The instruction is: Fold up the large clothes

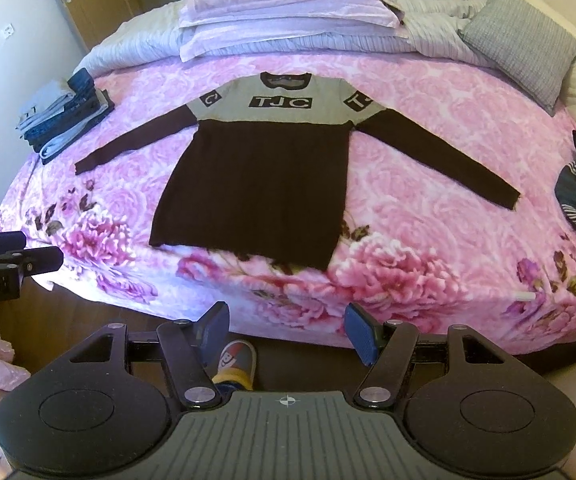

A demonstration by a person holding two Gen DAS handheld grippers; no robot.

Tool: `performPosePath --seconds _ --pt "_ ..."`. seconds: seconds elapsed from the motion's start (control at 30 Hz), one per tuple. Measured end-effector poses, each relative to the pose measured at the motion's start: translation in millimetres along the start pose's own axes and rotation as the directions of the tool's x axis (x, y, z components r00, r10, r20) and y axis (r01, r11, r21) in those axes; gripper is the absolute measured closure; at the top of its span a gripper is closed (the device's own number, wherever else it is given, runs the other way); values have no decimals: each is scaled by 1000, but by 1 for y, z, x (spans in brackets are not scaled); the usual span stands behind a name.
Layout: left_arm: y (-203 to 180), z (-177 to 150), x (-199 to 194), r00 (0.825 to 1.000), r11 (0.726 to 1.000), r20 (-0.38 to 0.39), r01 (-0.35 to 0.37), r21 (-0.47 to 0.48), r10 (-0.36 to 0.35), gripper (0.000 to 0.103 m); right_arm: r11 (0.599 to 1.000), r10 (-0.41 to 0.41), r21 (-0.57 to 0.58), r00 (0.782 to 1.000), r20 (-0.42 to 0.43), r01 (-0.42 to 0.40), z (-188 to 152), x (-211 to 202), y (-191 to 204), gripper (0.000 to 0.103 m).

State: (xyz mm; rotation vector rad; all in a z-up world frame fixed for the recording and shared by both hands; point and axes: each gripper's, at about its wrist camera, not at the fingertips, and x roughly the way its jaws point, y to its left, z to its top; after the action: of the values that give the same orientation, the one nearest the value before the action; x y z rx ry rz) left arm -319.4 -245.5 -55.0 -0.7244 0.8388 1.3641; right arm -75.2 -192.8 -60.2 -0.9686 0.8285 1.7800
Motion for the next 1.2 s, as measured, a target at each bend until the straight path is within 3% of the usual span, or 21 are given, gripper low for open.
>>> performPosePath --seconds 0.7,0.97,1.2 --pt "-14 12 -9 998 1000 56 7 11 -8 38 1000 7 -27 998 63 -6 8 -14 -9 42" --pt "-9 22 6 999 1000 38 12 -10 -12 38 1000 10 -23 998 55 -9 24 -3 -11 42" --pt "16 51 42 1000 999 9 14 -42 -13 38 1000 9 -25 1000 17 -8 53 28 -8 42"
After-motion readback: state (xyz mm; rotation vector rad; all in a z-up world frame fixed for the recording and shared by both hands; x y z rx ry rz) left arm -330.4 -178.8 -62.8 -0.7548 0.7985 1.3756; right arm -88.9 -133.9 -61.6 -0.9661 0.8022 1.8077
